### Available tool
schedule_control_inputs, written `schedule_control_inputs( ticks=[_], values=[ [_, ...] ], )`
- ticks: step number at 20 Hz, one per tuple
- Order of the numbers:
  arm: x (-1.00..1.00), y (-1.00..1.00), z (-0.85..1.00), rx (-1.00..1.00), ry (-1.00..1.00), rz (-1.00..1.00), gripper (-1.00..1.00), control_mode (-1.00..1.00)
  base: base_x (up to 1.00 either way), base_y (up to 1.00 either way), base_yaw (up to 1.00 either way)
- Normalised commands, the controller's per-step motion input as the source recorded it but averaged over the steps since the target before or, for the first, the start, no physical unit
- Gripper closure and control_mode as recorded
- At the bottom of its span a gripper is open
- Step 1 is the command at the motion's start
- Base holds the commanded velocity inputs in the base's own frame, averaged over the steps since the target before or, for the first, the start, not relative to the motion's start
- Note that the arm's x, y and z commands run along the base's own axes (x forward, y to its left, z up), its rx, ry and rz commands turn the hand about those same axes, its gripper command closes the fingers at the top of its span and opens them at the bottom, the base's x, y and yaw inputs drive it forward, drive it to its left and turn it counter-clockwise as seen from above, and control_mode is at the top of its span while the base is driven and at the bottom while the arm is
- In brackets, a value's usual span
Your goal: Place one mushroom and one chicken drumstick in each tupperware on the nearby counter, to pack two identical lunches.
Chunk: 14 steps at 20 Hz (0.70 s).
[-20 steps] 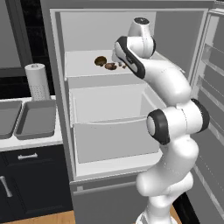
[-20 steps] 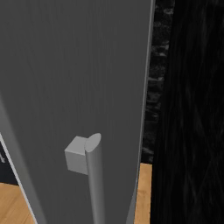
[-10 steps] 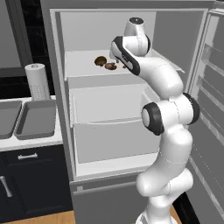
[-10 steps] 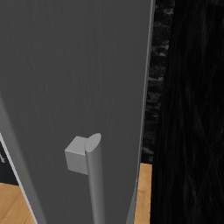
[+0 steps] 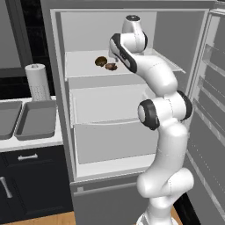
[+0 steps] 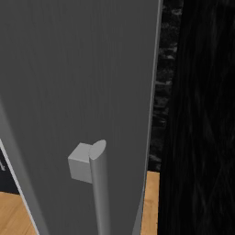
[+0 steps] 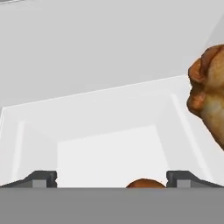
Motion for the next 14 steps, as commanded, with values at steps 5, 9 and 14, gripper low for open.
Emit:
schedule_control_inputs(
  ticks=[5, 9, 14],
  values=[
    [-0.63, -0.30, -0.51, 0.02, -0.01, 0.00, -1.00, -1.00, 0.00, 0.00, 0.00],
    [-0.33, -0.06, -0.52, 0.00, 0.00, 0.00, -1.00, -1.00, 0.00, 0.00, 0.00],
    [-0.03, 0.27, -0.52, 0.00, -0.01, 0.00, 1.00, -1.00, 0.00, 0.00, 0.00]
  ],
)
